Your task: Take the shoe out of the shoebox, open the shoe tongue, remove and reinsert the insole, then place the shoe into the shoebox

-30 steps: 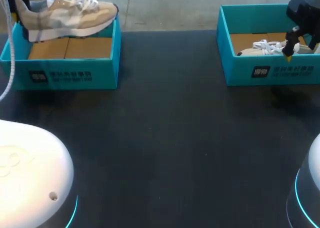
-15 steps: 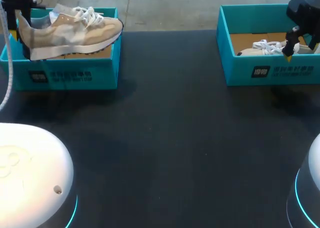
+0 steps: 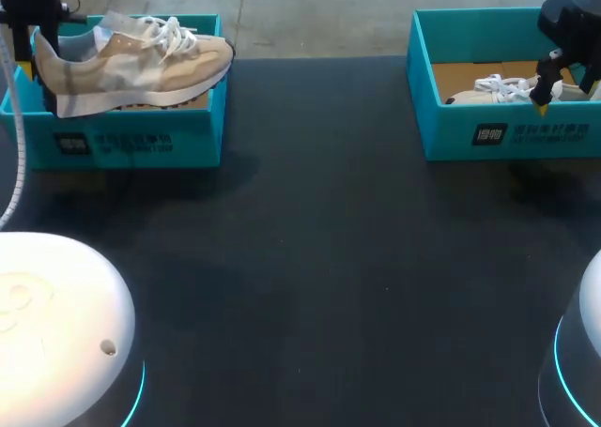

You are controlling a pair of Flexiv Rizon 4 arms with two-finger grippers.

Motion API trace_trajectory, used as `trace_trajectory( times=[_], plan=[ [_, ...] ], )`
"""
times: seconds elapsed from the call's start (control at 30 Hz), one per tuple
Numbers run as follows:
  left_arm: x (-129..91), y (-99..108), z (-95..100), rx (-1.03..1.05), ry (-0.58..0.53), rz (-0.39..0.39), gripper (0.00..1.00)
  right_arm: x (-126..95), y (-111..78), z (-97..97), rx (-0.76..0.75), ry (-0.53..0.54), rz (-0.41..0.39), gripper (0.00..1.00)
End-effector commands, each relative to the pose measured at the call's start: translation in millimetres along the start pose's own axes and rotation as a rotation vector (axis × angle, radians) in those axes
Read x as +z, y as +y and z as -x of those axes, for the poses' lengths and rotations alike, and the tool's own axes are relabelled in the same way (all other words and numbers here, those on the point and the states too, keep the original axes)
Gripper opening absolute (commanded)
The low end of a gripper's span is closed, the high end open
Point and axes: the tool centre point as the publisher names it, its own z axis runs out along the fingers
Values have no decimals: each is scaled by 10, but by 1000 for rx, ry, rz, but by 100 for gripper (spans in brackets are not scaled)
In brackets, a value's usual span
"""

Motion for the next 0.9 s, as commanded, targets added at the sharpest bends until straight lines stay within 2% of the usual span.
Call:
trace_trajectory(
  times=[0.03,0.13,0.3,0.47,0.6,0.83,0.9],
  plan=[
    [-5,34,17,0,4,-15,0,4,-7,-1,0,-1,1,100],
    [-5,34,17,0,4,-15,0,4,-7,-1,0,-1,1,100],
    [-74,364,-74,22,-37,5,0,4,-7,-1,0,-1,1,100],
    [-144,603,-187,23,-68,41,0,4,-7,-1,0,-1,1,100],
    [-167,784,-307,33,-73,38,0,4,-7,-1,0,-1,1,100],
    [-236,1108,-592,81,-71,-23,0,4,-7,-1,0,-1,1,100],
    [-263,1185,-658,95,-65,-20,0,4,-7,-1,0,-1,1,100]
  ],
)
